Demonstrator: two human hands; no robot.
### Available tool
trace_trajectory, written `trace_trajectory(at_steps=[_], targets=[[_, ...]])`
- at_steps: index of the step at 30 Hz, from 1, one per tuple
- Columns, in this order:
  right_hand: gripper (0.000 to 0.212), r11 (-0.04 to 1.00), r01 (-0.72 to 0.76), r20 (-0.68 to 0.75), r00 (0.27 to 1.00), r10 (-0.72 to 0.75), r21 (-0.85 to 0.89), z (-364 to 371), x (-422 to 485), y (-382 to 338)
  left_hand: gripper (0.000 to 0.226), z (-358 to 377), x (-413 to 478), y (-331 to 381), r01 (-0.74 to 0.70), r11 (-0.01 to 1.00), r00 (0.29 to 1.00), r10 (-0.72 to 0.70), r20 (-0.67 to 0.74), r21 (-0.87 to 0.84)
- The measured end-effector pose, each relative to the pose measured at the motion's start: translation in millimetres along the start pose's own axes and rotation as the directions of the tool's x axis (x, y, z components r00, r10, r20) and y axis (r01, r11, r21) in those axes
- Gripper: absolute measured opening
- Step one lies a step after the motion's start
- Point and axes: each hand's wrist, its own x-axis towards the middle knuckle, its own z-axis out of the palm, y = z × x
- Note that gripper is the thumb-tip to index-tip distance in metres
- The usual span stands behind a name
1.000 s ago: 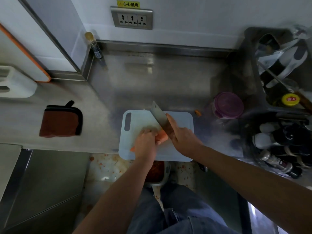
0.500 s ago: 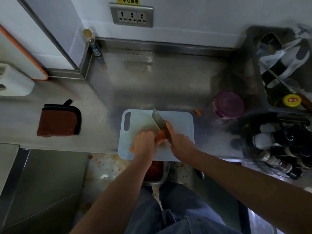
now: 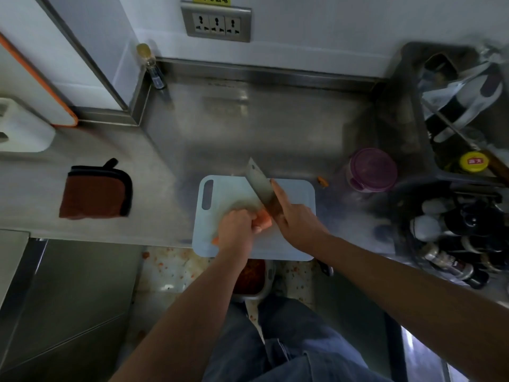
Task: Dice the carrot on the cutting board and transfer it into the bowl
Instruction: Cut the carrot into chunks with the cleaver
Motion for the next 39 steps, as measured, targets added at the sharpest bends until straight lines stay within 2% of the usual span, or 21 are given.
trace_trajectory(at_steps=[3,8,12,19,26,31,36,39], targets=[[0.069,0.998,0.008,0.040,0.999,-0.006,-0.056,2.9,-3.9,2.9,0.019,-1.5,-1.5,1.7,-0.009,1.000,1.000,0.009,-0.022,-0.027],[0.078,0.993,-0.040,0.061,0.997,0.047,-0.112,11.6,-9.3,4.8,0.026,-0.5,-3.3,2.7,-0.002,1.000,0.999,0.000,-0.051,-0.028],[0.085,0.985,-0.080,0.082,0.992,0.094,-0.153,12.9,-14.9,-1.4,0.023,0.0,-1.8,2.6,0.015,1.000,0.998,-0.016,-0.053,-0.009],[0.086,0.980,-0.093,0.058,0.993,0.104,-0.174,29.9,-5.9,-6.4,0.016,5.3,-0.6,-0.9,0.004,1.000,0.998,-0.004,-0.063,-0.002],[0.079,0.995,-0.048,0.003,0.999,0.048,-0.083,21.3,10.3,-6.5,0.018,5.6,0.1,-3.0,-0.011,1.000,1.000,0.010,-0.029,-0.008],[0.071,0.999,-0.030,-0.087,0.996,0.029,-0.011,10.5,8.1,-5.9,0.032,4.4,-3.7,-7.7,-0.033,0.999,0.998,0.030,-0.060,-0.044],[0.045,0.999,0.003,-0.043,0.999,-0.005,-0.042,3.7,-4.3,-2.7,0.023,5.2,-6.3,-6.6,-0.011,0.998,0.998,0.006,-0.066,-0.065],[0.042,0.998,-0.007,0.009,1.000,0.008,-0.069,7.0,-9.4,-2.3,0.025,4.7,-5.4,-4.6,0.002,0.998,0.998,-0.006,-0.066,-0.069]])
